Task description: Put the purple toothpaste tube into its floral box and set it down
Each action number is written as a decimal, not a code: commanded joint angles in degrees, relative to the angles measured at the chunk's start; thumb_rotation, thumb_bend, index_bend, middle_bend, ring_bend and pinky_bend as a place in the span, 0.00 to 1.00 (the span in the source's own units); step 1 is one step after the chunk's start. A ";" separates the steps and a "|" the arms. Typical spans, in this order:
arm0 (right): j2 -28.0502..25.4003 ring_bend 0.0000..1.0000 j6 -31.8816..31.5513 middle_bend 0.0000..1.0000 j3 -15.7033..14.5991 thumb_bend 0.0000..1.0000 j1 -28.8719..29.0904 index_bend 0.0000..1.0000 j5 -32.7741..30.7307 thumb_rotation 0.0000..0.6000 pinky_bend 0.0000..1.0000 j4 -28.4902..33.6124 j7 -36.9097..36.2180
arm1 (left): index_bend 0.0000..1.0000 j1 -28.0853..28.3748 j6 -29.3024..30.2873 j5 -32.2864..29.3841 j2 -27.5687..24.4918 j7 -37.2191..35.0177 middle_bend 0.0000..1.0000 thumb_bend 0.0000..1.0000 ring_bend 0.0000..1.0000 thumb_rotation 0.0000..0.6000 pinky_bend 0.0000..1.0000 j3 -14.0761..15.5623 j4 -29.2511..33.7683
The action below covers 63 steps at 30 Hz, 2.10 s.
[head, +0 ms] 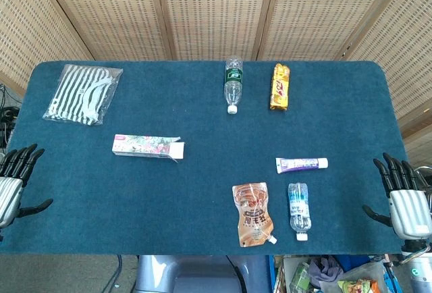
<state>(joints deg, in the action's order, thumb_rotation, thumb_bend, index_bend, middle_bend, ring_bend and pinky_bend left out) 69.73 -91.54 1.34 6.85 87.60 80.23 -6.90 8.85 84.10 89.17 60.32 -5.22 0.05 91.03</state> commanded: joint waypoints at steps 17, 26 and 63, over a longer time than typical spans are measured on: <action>0.32 0.00 20.98 0.05 5.69 0.00 14.51 0.04 -1.46 1.00 0.00 -5.95 -3.29 | 0.00 0.53 -1.75 -2.77 0.36 -0.22 0.00 0.16 0.00 1.00 0.00 -1.74 -0.98; 9.33 0.03 34.83 0.18 6.08 0.00 23.38 0.18 -4.00 1.00 0.01 -16.00 -1.72 | 0.00 0.93 -3.09 -5.14 1.04 0.84 0.00 0.16 0.00 1.00 0.00 -2.84 -1.25; 21.85 0.44 40.59 0.60 1.67 0.51 28.33 0.62 -2.54 1.00 0.43 -34.67 -7.29 | 0.00 2.21 -6.72 -8.50 2.16 1.93 0.00 0.16 0.00 1.00 0.00 -4.20 -2.57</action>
<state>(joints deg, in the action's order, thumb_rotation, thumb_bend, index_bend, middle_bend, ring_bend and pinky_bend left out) 91.42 -50.46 3.21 35.18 84.69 45.84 -13.61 11.06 77.38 80.66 62.47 -3.29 -4.14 88.46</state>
